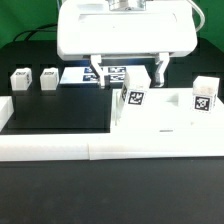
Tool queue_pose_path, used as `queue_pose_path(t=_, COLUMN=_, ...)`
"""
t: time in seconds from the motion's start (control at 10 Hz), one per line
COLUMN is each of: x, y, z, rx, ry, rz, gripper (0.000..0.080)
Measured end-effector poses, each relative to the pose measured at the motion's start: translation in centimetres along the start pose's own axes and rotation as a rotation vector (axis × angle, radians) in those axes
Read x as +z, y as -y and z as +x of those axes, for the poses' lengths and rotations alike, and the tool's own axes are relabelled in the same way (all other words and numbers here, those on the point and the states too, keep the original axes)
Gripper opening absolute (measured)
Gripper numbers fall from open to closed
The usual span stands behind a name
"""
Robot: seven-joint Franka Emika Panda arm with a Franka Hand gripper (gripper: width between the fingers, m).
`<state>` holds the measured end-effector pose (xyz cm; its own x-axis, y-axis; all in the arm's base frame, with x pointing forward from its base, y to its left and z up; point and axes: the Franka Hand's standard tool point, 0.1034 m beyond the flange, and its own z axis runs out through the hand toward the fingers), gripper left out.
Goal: Assemble square table
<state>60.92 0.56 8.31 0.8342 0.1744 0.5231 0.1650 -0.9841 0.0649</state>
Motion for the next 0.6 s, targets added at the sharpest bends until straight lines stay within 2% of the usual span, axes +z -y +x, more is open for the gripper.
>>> queue_pose_path(t=0.6, x=0.02, y=0.05, z=-0.03, rx=0.002, ry=0.008, rz=0.004, gripper=0.0648)
